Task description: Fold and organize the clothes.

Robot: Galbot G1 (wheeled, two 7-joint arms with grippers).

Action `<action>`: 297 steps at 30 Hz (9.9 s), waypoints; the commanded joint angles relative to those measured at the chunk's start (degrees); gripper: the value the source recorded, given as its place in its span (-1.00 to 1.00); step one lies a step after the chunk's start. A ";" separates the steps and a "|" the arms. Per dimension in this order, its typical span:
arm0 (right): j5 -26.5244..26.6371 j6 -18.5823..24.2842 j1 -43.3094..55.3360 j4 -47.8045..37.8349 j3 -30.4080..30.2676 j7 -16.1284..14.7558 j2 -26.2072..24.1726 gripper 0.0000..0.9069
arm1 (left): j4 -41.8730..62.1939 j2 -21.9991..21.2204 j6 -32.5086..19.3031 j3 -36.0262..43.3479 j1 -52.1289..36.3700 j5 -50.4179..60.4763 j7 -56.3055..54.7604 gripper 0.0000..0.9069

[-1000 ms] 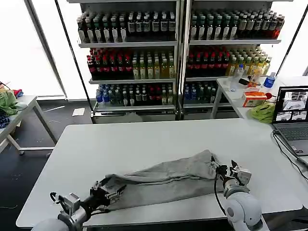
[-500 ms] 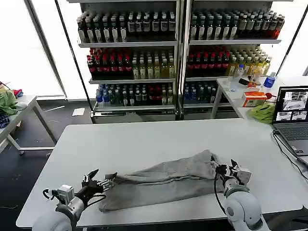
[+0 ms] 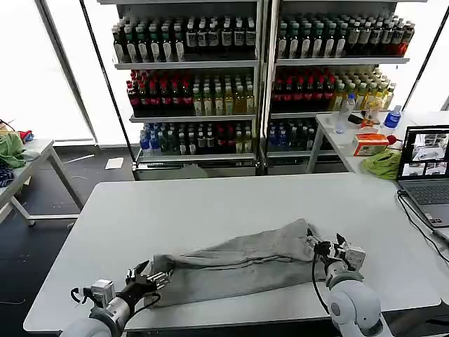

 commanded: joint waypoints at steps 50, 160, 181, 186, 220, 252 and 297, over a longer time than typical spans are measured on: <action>0.19 0.02 2.69 -0.82 -0.25 -0.10 -0.63 1.00 | 10.32 11.75 -3.78 -25.50 -2.21 -4.03 5.79 -1.00; -0.44 -0.01 -1.33 4.38 2.32 0.01 0.16 1.00 | 16.04 10.43 -3.53 -8.51 -13.88 -11.00 4.11 1.00; -0.26 0.01 -1.32 3.83 2.60 -0.22 -0.72 1.00 | 25.25 9.91 -4.85 -7.02 -14.46 -7.33 8.53 1.00; -0.29 -0.01 -1.47 3.88 2.42 -0.23 -0.80 1.00 | 26.37 9.66 -5.16 -6.97 -14.86 -7.04 9.05 1.00; -0.31 -0.01 -1.33 4.33 2.30 -0.13 -0.95 1.00 | 26.73 8.19 -4.87 -6.57 -13.70 -6.91 10.91 -1.00; 1.93 0.01 1.48 2.11 1.44 0.09 -1.69 1.00 | 29.95 26.59 -2.75 -30.48 -13.00 -14.33 12.95 -1.00; -3.73 -0.11 -2.85 5.33 2.64 0.48 1.47 1.00 | 12.57 -0.61 -2.72 23.55 -31.49 -2.94 2.77 -1.00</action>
